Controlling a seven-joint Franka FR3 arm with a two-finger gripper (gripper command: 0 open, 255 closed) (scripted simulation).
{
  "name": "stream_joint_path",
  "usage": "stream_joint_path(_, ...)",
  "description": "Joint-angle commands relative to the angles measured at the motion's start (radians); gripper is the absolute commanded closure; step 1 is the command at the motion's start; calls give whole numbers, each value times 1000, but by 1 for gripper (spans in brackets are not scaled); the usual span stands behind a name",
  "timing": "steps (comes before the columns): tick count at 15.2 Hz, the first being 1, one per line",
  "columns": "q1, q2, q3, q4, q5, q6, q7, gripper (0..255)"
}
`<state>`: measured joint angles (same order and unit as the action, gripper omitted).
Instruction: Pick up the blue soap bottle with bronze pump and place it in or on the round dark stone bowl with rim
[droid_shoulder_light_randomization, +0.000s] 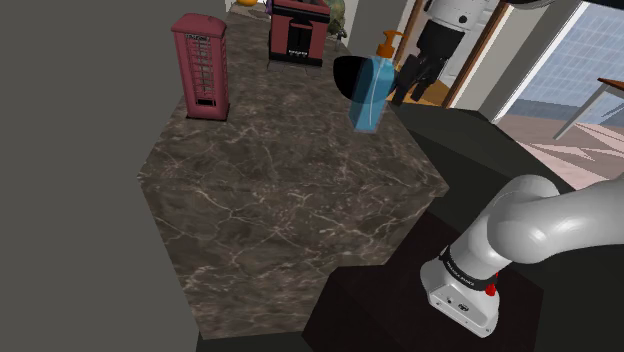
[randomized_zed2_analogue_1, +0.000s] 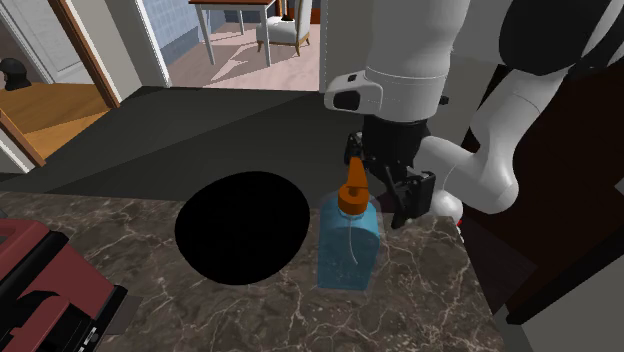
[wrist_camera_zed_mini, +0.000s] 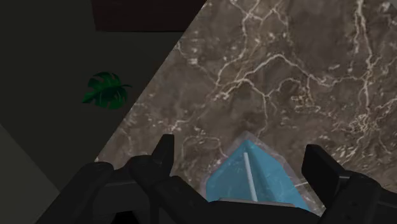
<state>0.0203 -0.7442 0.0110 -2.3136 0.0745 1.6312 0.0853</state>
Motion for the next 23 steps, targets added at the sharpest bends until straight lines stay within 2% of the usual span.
stream_joint_path(1, 0, 0, 0, 0, 0, 0, 0, 0)
stream_joint_path(5, -103, 75, 169, 149, -6, -31, 390, 0)
stream_joint_path(9, -221, 200, 331, 355, -56, -105, 771, 0)
stream_joint_path(17, -217, 174, 327, 230, -50, -5, 765, 0)
stream_joint_path(23, -217, 174, 327, 230, -50, -5, 766, 0)
